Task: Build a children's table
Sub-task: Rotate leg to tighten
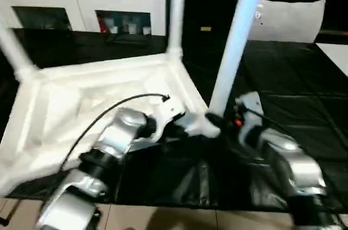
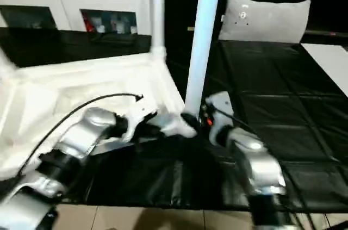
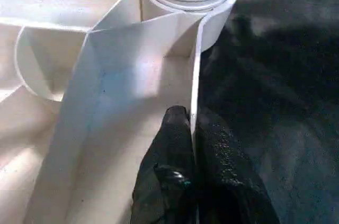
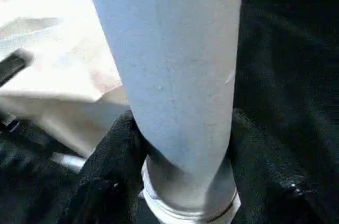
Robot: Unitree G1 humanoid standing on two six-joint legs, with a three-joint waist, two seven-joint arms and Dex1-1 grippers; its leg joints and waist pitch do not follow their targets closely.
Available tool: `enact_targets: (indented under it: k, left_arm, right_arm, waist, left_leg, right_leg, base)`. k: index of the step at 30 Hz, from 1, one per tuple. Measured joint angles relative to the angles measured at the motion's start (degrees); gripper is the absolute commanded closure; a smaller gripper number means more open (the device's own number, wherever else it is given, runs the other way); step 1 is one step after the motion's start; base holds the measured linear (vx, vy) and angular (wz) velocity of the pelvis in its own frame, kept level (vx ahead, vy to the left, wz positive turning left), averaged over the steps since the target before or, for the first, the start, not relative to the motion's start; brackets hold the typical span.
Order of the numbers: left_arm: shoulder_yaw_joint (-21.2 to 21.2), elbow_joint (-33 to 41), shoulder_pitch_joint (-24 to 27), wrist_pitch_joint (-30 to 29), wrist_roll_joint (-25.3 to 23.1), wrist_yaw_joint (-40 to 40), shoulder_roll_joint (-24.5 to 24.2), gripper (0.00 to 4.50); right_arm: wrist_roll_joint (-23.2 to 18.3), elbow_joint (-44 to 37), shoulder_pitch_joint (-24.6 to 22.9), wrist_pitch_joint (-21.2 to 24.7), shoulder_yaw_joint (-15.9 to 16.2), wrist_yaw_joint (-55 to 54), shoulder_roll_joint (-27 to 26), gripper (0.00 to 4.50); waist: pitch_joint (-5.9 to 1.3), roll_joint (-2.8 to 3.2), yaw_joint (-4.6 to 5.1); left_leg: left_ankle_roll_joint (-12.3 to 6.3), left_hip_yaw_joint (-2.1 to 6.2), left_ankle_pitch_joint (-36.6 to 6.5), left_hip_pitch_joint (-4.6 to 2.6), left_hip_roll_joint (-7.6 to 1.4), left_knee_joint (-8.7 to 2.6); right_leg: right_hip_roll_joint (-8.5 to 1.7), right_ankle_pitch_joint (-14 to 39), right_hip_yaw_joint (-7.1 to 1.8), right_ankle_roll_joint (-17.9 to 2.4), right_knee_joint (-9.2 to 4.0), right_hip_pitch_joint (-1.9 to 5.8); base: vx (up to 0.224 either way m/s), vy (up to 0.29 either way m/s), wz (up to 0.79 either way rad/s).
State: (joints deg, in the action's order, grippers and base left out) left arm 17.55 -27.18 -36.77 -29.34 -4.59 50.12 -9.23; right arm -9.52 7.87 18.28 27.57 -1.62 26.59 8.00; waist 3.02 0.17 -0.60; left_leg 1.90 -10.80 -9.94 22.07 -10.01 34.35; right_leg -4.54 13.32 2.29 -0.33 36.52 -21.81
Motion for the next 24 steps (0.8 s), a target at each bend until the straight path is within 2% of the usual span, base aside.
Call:
enact_targets:
  k: [1,2,4,7,12,16,19,22,24]
  left_arm:
    - [-0.50,-0.69,-0.49,-0.46,-0.26,-1.88,1.16,4.50]
    - [-0.99,-1.16,-0.82,-0.85,-0.53,-3.99,2.39,4.50]
    - [-1.27,-1.26,-1.03,-1.40,-0.64,-5.76,3.67,4.50]
    - [-1.40,-1.20,-1.29,-1.51,-0.72,-6.93,4.12,4.50]
    - [-0.84,-0.76,-1.30,-1.13,-0.72,-6.63,3.64,4.50]
    - [0.25,-0.48,-1.20,0.60,-0.70,-3.94,1.37,4.50]
    - [0.87,-0.35,-0.84,3.00,-0.67,-1.29,-0.55,4.50]
    - [1.50,0.32,-0.01,5.72,-0.34,2.05,-3.11,4.50]
    - [1.84,0.60,0.50,8.03,0.00,5.03,-5.60,4.50]
  right_arm:
    - [0.70,1.26,0.79,-0.97,-0.50,-2.35,-1.26,1.96]
    - [1.17,2.60,1.75,-1.92,-1.19,-5.08,-2.86,1.82]
    - [1.17,3.55,2.28,-3.13,-2.40,-7.62,-4.77,1.77]
    - [1.03,4.08,2.33,-5.05,-2.96,-9.83,-6.34,1.44]
    - [0.34,4.18,1.69,-7.09,-3.11,-8.82,-6.43,1.05]
    - [-1.10,4.01,0.21,-8.19,-2.69,-3.57,-3.42,0.79]
    - [-1.46,3.56,-0.50,-8.43,-2.02,0.64,0.05,0.41]
    - [-1.63,2.37,-1.13,-9.61,-0.24,6.73,5.31,0.16]
    - [-1.67,1.04,-1.95,-11.02,0.57,12.51,9.91,0.16]
  waist:
    - [0.00,0.00,0.05]
    - [0.00,0.01,0.12]
    - [0.01,0.01,0.08]
    - [0.01,0.02,0.02]
    - [0.04,0.06,-0.27]
    - [0.09,0.13,-0.36]
    - [0.11,0.17,-0.51]
    - [0.12,0.19,-0.89]
    - [0.13,0.18,-1.31]
  left_leg:
    - [0.00,0.00,0.00,0.06,0.01,-0.03]
    - [-0.01,-0.01,0.00,0.12,0.02,-0.08]
    - [-0.04,-0.02,-0.02,0.21,0.02,-0.21]
    - [-0.14,-0.10,-0.07,0.29,0.02,-0.41]
    - [-0.28,-0.16,0.01,0.30,0.01,-0.54]
    - [-0.16,-0.16,-0.05,0.30,-0.01,-0.55]
    - [-0.14,-0.17,-0.05,0.30,-0.02,-0.55]
    - [-0.14,-0.17,-0.05,0.30,-0.04,-0.55]
    - [-0.16,-0.18,-0.04,0.31,-0.06,-0.54]
  right_leg:
    - [0.00,-0.07,0.00,-0.01,-0.09,-0.01]
    - [0.00,-0.28,-0.01,0.05,-0.29,-0.01]
    - [0.00,-0.32,0.04,0.05,-0.54,-0.01]
    - [0.01,-0.32,0.06,0.05,-0.78,-0.05]
    - [0.02,-0.32,0.07,0.05,-0.87,-0.11]
    - [0.03,-0.32,0.07,0.05,-0.87,-0.11]
    - [0.04,-0.32,0.08,0.05,-0.86,-0.12]
    - [0.05,-0.32,0.08,0.05,-0.85,-0.12]
    - [0.07,-0.32,0.11,0.06,-0.85,-0.12]
  base:
    - [0.000,0.000,0.00]
    - [0.000,0.000,0.00]
    - [0.000,0.000,0.00]
    - [0.000,0.000,0.00]
    - [0.000,0.000,0.00]
    - [0.000,0.000,0.00]
    - [0.000,0.000,0.00]
    - [0.000,0.000,0.00]
    - [0.000,0.000,0.00]
